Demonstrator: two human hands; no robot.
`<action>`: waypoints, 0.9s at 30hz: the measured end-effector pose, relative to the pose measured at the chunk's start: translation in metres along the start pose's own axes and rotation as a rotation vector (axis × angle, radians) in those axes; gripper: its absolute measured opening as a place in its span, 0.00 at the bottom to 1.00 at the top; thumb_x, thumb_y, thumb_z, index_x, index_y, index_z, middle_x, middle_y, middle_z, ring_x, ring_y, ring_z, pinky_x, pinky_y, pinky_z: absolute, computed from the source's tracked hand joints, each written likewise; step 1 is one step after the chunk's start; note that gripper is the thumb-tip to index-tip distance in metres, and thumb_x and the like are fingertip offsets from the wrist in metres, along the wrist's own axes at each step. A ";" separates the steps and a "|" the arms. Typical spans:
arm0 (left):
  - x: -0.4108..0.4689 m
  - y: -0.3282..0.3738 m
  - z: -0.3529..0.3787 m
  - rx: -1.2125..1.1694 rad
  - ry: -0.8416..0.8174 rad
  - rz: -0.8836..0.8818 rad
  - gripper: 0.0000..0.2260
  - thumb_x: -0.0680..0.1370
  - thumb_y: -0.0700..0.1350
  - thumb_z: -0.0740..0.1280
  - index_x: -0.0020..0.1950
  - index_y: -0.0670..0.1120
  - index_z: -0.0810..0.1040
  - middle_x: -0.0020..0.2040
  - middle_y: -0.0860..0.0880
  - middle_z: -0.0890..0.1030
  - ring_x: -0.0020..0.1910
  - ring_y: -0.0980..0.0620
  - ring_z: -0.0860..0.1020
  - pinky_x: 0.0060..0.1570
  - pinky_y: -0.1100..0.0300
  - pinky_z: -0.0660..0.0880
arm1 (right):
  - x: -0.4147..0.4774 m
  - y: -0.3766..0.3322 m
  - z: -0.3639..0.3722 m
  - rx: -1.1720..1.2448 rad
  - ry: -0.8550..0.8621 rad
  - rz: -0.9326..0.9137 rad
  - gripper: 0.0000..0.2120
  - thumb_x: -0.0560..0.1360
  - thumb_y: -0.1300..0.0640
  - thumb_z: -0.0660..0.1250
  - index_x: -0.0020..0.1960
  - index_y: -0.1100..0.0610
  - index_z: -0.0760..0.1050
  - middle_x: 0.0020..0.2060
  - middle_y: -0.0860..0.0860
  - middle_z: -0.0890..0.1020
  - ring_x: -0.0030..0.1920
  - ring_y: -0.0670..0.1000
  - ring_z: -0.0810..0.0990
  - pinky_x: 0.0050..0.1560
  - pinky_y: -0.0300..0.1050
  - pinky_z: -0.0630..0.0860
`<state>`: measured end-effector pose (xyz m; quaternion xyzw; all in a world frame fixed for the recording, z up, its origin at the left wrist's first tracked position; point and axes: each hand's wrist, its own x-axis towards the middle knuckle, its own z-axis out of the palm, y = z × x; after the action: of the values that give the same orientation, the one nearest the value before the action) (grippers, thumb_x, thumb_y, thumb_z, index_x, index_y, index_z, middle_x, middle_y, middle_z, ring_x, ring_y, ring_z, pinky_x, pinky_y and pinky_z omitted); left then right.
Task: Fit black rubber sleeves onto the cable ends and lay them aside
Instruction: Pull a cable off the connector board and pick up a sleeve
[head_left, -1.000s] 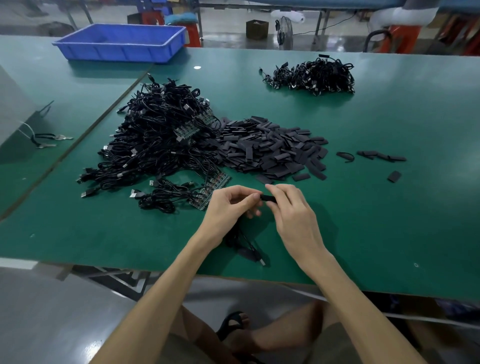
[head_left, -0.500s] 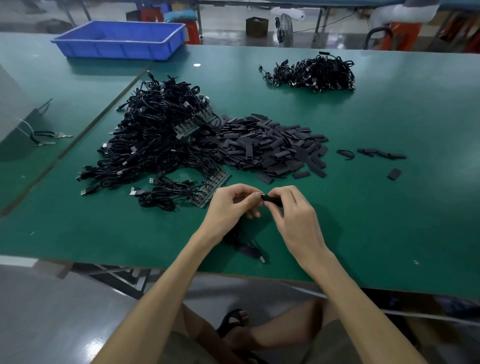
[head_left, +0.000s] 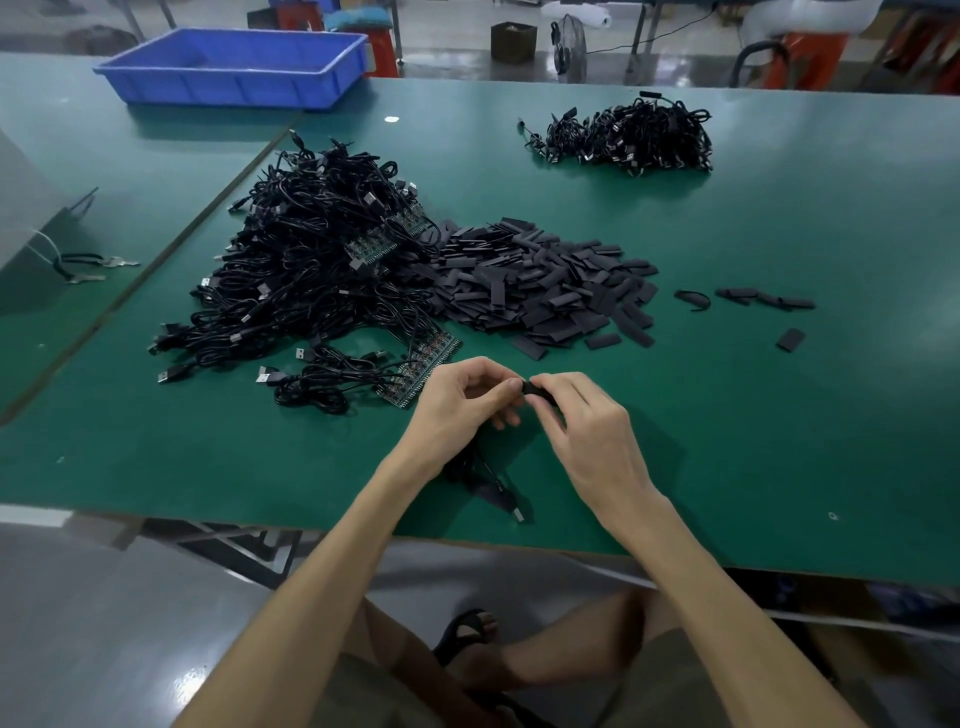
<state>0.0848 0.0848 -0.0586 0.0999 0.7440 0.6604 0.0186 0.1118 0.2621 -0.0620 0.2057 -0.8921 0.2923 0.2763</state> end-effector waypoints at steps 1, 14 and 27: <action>0.000 0.001 -0.001 0.001 -0.007 0.005 0.04 0.80 0.39 0.70 0.50 0.38 0.83 0.36 0.47 0.85 0.33 0.52 0.82 0.36 0.62 0.79 | 0.000 0.000 -0.001 0.001 0.000 -0.004 0.09 0.78 0.65 0.73 0.56 0.67 0.82 0.49 0.59 0.84 0.47 0.58 0.85 0.52 0.54 0.84; 0.002 0.003 -0.001 0.012 -0.047 0.044 0.03 0.80 0.38 0.71 0.50 0.38 0.83 0.38 0.43 0.85 0.35 0.48 0.83 0.39 0.58 0.81 | 0.001 0.002 -0.002 0.031 -0.011 -0.005 0.09 0.79 0.65 0.73 0.57 0.67 0.81 0.49 0.59 0.84 0.48 0.57 0.84 0.54 0.49 0.81; 0.001 0.005 -0.001 0.064 -0.026 0.042 0.03 0.80 0.40 0.71 0.49 0.40 0.82 0.38 0.44 0.85 0.36 0.50 0.83 0.41 0.60 0.79 | 0.003 -0.001 -0.003 0.052 0.008 0.019 0.09 0.79 0.64 0.73 0.58 0.66 0.83 0.48 0.57 0.84 0.44 0.55 0.85 0.48 0.52 0.83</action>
<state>0.0844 0.0842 -0.0532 0.1249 0.7620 0.6353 0.0112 0.1117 0.2629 -0.0575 0.2033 -0.8850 0.3189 0.2716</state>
